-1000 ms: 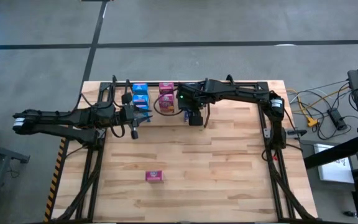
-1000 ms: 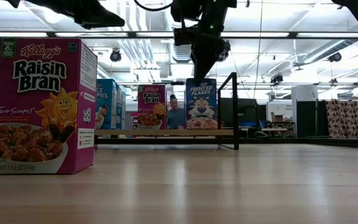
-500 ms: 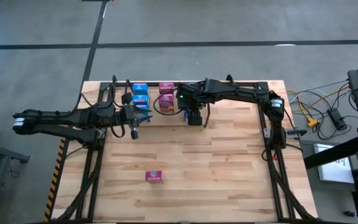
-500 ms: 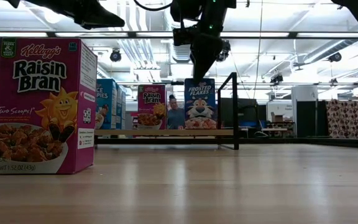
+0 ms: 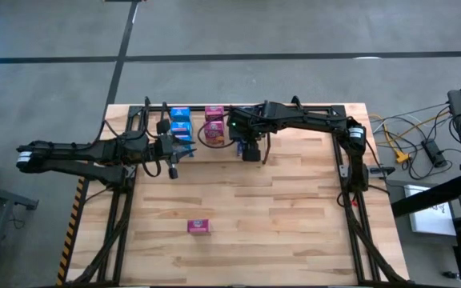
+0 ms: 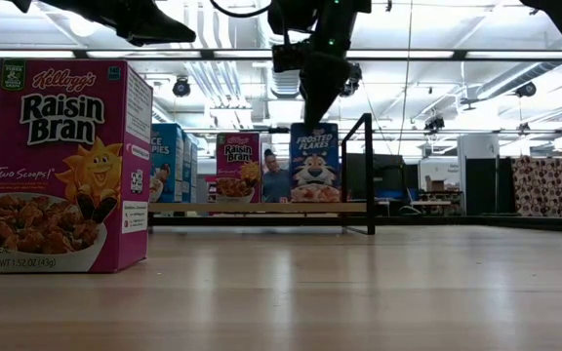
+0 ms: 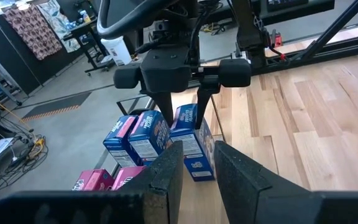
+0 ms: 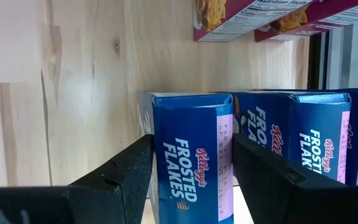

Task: Stack cereal on shelf
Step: Put the blue cereal box on the shelf aligned with the blue cereal box, then put the violet cereal box on the shelf aligned with the violet cereal box

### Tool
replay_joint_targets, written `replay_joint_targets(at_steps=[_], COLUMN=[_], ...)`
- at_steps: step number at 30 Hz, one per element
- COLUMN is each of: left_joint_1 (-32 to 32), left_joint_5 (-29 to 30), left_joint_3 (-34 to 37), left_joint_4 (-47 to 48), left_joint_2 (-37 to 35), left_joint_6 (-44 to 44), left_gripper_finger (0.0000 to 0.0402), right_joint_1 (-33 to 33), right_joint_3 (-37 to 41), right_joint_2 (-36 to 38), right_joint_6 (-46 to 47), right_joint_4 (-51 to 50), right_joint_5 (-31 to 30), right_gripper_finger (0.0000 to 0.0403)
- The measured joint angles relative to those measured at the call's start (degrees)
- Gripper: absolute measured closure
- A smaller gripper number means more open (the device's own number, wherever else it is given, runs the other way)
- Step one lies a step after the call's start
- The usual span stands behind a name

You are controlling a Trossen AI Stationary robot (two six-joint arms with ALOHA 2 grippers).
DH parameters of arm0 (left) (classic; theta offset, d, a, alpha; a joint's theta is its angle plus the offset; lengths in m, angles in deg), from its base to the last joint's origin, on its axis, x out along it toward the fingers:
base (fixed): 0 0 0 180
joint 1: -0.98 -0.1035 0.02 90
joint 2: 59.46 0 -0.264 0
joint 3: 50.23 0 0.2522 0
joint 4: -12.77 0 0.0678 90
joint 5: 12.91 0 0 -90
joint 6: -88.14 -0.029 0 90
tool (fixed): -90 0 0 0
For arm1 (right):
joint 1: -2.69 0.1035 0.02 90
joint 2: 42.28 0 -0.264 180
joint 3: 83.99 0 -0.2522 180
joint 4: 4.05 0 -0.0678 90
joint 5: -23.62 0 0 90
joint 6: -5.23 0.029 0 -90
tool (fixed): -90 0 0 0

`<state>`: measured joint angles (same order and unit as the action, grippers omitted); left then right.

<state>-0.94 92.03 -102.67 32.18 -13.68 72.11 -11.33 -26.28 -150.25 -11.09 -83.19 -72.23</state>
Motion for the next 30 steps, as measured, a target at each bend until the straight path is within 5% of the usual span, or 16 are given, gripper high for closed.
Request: replay_joint_targets(at_steps=[30], left_joint_1=[0.0], left_joint_5=[0.0], left_joint_3=[0.0], left_joint_4=[0.0], left_joint_2=[0.0], left_joint_6=[0.0], left_gripper_finger=[0.0327], right_joint_1=[0.4], right_joint_3=[0.0], right_joint_2=[3.3], right_joint_6=[0.8], right_joint_4=[-0.4], right_joint_5=[-0.2], right_gripper_finger=[0.0152])
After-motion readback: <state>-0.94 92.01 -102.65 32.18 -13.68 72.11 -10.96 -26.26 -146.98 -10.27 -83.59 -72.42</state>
